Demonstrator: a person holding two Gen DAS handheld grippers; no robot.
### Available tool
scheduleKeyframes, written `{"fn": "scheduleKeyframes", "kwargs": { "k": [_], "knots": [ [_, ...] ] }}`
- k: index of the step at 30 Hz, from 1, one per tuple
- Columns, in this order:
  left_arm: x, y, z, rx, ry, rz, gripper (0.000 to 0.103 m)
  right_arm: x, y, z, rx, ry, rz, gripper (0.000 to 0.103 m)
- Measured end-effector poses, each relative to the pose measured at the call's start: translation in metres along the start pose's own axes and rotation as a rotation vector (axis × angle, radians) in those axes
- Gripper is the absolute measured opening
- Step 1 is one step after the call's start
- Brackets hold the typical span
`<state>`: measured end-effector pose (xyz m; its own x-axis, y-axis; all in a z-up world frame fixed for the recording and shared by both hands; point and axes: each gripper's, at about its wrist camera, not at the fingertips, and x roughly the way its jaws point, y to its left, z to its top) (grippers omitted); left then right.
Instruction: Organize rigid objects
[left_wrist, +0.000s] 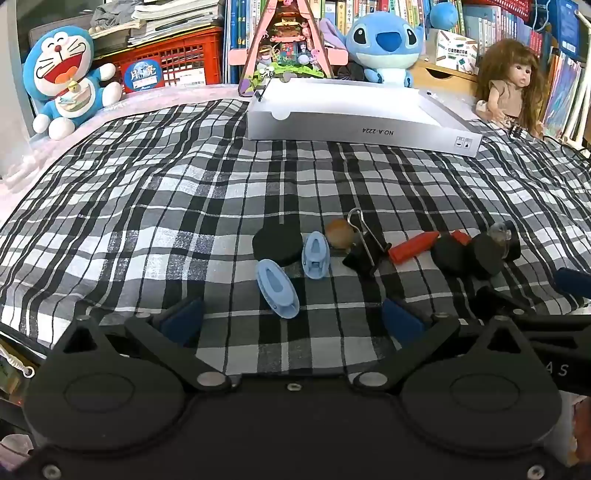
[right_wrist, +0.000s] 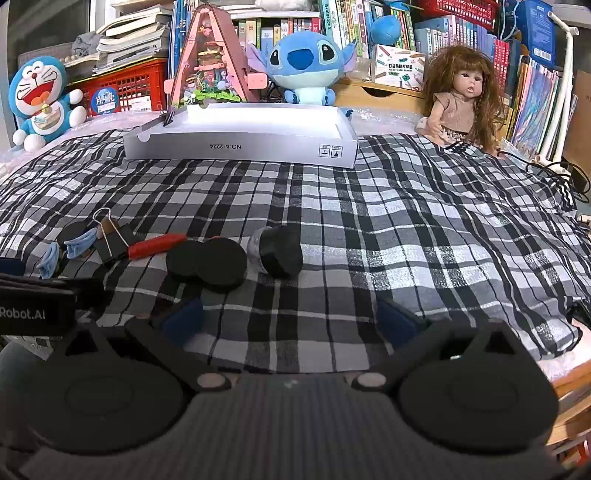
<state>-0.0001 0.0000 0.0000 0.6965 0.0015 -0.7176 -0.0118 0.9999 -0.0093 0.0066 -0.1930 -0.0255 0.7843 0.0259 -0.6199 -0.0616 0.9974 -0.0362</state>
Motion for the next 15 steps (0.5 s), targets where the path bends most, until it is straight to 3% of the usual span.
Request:
{"fn": "scheduleKeyframes", "kwargs": {
  "k": [15],
  "knots": [
    [-0.0003,-0.0003,-0.0001,0.005,0.003,0.003,0.103,0.0,0.0004,0.0007,-0.002,0.008,-0.002,0.103]
  ]
}}
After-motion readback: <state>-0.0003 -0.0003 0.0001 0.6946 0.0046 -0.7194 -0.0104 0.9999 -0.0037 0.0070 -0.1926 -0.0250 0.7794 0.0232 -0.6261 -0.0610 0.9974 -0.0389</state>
